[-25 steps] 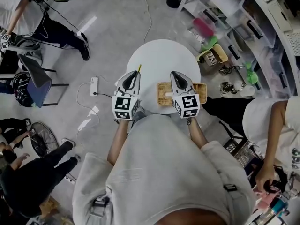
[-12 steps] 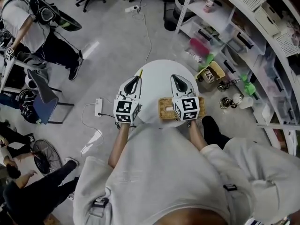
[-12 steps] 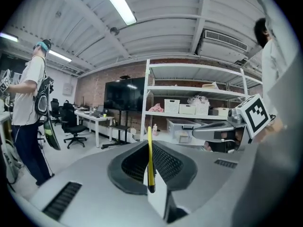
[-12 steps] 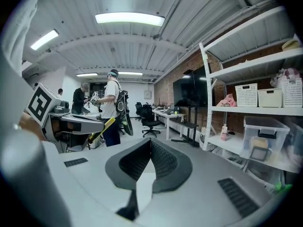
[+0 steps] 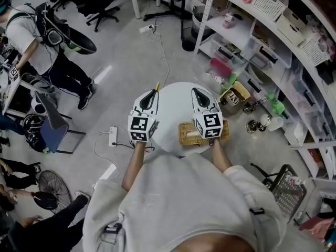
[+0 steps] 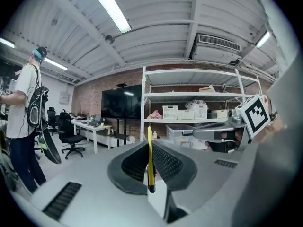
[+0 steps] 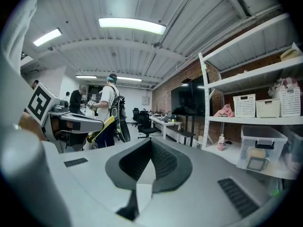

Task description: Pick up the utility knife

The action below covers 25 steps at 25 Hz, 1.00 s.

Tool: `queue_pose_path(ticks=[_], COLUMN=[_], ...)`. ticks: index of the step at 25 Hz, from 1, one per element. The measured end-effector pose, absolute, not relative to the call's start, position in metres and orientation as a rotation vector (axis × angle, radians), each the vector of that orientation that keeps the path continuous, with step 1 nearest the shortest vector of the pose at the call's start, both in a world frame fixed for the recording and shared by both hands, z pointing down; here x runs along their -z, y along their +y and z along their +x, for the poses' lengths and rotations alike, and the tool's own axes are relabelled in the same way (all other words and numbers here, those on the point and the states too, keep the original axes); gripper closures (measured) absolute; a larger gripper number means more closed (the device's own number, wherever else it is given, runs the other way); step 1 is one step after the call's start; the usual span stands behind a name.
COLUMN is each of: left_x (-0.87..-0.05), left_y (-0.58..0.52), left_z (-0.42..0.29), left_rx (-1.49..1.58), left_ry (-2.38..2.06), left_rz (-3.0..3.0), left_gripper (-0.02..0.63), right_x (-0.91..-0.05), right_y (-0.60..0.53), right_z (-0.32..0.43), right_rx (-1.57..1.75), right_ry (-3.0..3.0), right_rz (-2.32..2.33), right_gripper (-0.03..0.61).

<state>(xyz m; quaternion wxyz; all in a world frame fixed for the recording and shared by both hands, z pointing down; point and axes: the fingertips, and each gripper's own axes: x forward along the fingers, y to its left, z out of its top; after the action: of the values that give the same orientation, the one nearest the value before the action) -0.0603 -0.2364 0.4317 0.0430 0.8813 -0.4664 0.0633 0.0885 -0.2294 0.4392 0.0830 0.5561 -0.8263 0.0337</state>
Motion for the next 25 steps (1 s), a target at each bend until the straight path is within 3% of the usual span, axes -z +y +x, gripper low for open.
queue_pose_path(ticks=[25], left_x=[-0.441], left_y=[-0.236], left_z=[-0.056], left_rx=[-0.212], left_ry=[-1.424], left_rz=[2.679], left_gripper=[0.578], right_x=[-0.445], right_y=[-0.226], right_z=[0.090], right_rx=[-0.115], right_ry=[-2.457], right_rz=[1.646], right_gripper=[0.548])
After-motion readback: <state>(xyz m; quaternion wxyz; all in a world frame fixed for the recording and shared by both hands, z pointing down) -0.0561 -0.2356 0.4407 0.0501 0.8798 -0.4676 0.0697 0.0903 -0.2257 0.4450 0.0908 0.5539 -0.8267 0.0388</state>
